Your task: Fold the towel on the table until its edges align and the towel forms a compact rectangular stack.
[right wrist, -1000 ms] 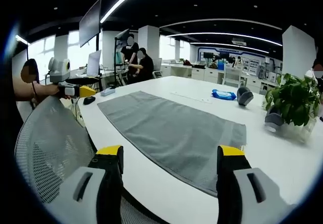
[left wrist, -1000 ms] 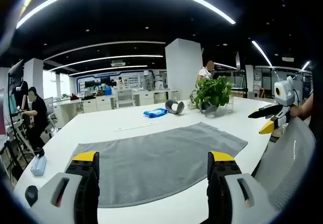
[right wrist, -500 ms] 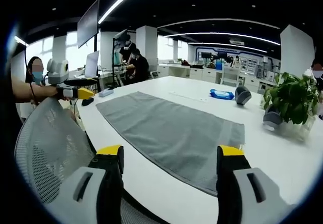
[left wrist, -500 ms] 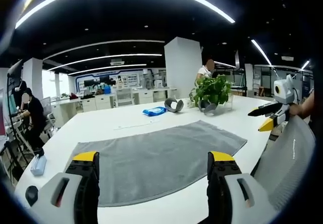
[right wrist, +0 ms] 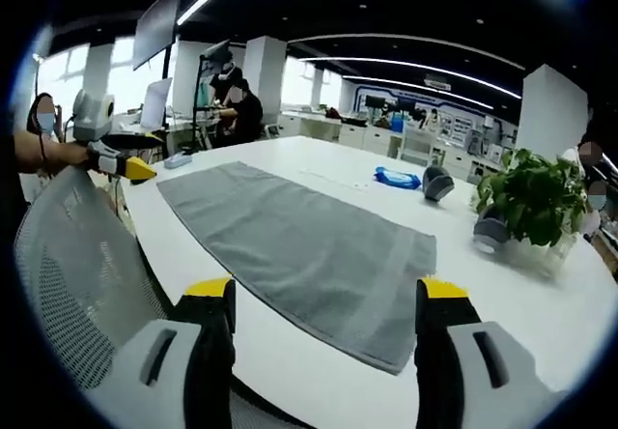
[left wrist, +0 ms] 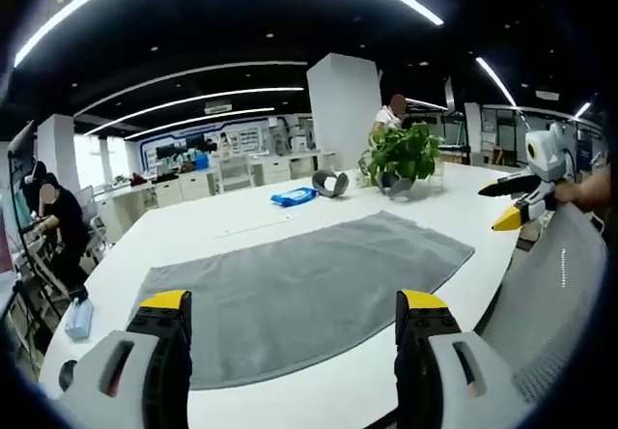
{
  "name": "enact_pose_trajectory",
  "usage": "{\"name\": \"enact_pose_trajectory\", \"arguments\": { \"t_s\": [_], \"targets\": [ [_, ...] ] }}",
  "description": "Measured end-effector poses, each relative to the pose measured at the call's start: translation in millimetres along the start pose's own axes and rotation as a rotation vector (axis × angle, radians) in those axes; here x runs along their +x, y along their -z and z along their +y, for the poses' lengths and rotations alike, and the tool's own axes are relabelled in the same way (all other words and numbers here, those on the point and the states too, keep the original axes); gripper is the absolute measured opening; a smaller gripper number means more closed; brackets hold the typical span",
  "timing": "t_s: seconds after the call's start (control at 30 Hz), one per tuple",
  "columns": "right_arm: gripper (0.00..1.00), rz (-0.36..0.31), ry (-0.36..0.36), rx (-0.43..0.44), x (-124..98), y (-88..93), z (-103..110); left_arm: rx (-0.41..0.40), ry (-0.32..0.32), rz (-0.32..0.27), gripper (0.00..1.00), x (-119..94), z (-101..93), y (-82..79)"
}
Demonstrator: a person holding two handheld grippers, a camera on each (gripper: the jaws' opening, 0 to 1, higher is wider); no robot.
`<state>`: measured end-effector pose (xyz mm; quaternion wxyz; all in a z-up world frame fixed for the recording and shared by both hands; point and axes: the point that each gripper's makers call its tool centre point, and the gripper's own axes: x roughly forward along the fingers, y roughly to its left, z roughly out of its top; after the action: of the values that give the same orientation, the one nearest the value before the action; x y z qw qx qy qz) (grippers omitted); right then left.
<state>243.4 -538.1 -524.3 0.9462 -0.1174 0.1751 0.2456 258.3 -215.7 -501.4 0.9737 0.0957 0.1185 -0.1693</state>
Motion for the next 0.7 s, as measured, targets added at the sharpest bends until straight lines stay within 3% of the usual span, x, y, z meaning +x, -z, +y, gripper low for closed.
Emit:
{"name": "enact_pose_trajectory", "arguments": {
  "t_s": [0.13, 0.27, 0.37, 0.43, 0.57, 0.63, 0.7],
  "targets": [
    [0.78, -0.008, 0.025, 0.038, -2, 0.3, -6, -0.001, -0.003, 0.008, 0.90, -1, 0.8, 0.7],
    [0.77, -0.008, 0.084, 0.028, -6, 0.2, -16, 0.019, 0.034, 0.021, 0.90, 0, -7.2, 1.5],
    [0.76, 0.044, 0.160, -0.002, -12, 8.6, -29, 0.033, 0.036, 0.024, 0.89, 0, -6.5, 2.2],
    [0.75, 0.039, 0.174, 0.012, -13, 8.5, -31, 0.027, 0.016, 0.025, 0.87, -2, -1.6, 2.6],
    [0.75, 0.032, 0.207, 0.021, -16, 7.5, -37, -0.032, 0.022, -0.026, 0.86, -5, -0.2, -5.7],
    [0.75, 0.033, 0.215, 0.018, -17, 7.5, -37, -0.011, 0.027, -0.028, 0.86, -5, -1.6, -5.1],
    [0.75, 0.040, 0.221, 0.017, -17, 9.0, -37, 0.047, 0.033, 0.015, 0.86, -3, -1.5, 2.5]
  ]
}}
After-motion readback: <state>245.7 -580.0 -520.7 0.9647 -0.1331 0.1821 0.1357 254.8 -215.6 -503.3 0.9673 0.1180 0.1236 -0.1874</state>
